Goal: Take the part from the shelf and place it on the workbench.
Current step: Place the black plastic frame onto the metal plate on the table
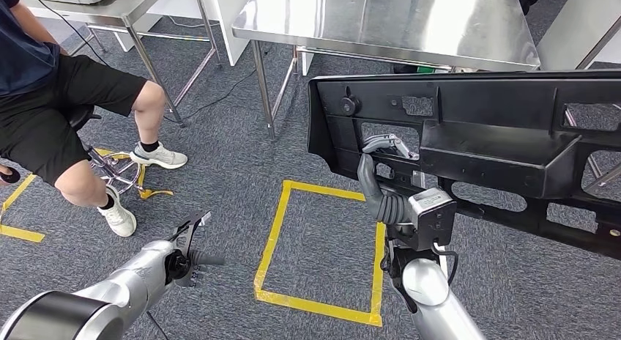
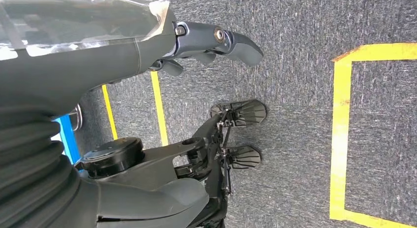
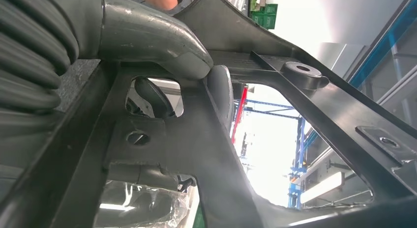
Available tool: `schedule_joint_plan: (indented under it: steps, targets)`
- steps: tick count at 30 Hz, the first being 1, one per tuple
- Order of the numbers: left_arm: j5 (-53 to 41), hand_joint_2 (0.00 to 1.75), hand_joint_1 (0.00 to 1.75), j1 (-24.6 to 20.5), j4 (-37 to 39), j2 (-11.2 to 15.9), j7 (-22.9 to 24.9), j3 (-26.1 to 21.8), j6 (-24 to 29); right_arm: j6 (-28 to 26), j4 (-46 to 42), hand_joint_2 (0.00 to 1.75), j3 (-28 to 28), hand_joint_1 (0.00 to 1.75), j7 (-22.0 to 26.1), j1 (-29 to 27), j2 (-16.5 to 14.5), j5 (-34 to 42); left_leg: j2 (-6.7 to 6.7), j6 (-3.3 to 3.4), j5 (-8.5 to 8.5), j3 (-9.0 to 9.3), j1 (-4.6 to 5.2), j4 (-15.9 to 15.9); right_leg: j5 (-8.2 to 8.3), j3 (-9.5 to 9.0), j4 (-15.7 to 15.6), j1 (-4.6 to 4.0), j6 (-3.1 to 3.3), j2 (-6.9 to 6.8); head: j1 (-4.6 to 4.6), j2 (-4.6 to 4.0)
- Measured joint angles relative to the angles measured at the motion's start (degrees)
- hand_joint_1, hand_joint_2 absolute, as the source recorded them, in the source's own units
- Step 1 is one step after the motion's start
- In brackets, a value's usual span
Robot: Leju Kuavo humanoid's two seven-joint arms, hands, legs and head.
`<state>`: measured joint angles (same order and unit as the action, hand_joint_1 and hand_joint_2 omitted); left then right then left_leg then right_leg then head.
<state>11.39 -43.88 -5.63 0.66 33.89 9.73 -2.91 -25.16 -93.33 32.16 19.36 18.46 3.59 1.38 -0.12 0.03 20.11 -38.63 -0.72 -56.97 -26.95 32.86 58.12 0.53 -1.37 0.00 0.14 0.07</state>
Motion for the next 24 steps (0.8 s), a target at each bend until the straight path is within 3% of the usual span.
schedule_joint_plan:
  steps: [24]
  targets:
    - [-5.14, 1.75, 0.00, 24.06, -6.63, -0.14, -15.78, -4.07, 1.30, 11.70, 29.85, 1.75, -13.64, 1.75, -9.07, -13.31, -0.38, -0.53, -0.02, -0.07, 0.10, -0.21, 0.05, -0.02, -0.02, 0.23, -0.03, 0.05, 0.01, -0.01, -0.01, 0.00]
